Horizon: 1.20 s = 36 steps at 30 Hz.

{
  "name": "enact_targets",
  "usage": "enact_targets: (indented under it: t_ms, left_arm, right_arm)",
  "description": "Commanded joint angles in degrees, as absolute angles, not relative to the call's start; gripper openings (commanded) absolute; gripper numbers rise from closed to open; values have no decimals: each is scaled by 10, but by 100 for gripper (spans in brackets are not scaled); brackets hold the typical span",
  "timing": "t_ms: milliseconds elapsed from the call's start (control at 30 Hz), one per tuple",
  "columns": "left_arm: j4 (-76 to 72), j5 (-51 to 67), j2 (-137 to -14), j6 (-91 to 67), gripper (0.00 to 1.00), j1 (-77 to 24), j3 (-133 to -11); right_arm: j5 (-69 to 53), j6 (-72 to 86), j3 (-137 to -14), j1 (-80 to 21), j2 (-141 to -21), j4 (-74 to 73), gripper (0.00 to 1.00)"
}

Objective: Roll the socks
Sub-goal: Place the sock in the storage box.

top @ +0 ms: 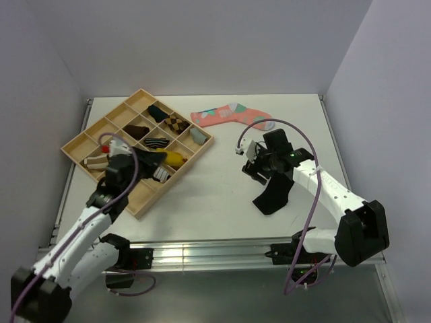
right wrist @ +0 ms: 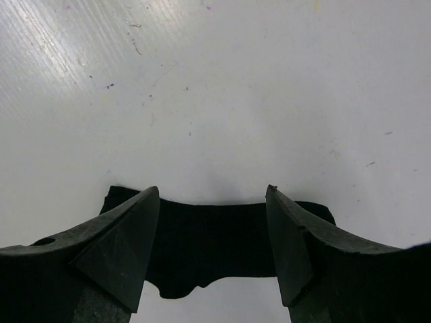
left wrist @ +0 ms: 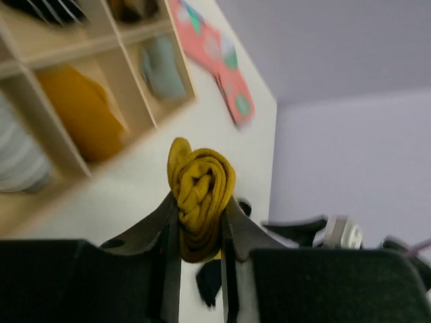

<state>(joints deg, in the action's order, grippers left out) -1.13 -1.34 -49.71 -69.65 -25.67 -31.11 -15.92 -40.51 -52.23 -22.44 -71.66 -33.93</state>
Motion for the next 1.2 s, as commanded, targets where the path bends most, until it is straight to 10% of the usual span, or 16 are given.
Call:
enact_targets:
  t_ms: [0, 367, 1167]
  left_arm:
    - [127, -5, -439, -608, 0, -121, -310]
    - [48, 174, -478, -560, 0, 220, -259]
    - [-73, 212, -693, -541, 0, 308, -247]
  right_arm:
    - [-163, -401, -551, -219, -722, -323, 72]
    - [-156, -399, -540, -217, -741, -294, 71]
    - [-159, -399, -515, -217, -755, -279, 72]
